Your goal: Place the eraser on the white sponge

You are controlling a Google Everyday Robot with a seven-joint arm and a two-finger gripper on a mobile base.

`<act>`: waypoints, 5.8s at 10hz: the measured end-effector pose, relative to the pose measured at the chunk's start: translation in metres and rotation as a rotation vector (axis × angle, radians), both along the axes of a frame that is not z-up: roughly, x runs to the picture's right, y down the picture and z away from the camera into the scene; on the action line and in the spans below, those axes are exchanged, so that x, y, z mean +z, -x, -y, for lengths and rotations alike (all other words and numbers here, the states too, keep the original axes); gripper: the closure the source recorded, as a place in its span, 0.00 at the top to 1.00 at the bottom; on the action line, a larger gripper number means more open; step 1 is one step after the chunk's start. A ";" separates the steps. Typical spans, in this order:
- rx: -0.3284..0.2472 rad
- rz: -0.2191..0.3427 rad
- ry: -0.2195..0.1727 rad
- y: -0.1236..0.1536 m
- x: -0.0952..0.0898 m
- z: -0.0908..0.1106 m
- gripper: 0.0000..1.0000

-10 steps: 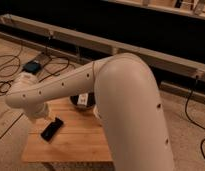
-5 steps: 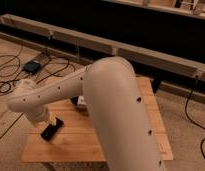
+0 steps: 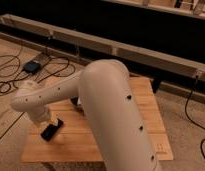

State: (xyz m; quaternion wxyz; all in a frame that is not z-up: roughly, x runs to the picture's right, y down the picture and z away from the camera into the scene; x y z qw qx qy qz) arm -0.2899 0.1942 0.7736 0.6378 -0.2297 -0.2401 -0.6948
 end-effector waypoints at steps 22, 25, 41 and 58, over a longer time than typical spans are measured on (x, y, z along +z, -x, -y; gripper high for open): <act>0.063 -0.126 0.108 -0.024 0.042 -0.030 0.60; 0.135 -0.132 0.146 -0.032 0.046 -0.031 0.60; 0.145 -0.099 0.170 -0.032 0.058 -0.025 0.00; 0.255 -0.025 0.095 -0.178 -0.057 0.089 0.00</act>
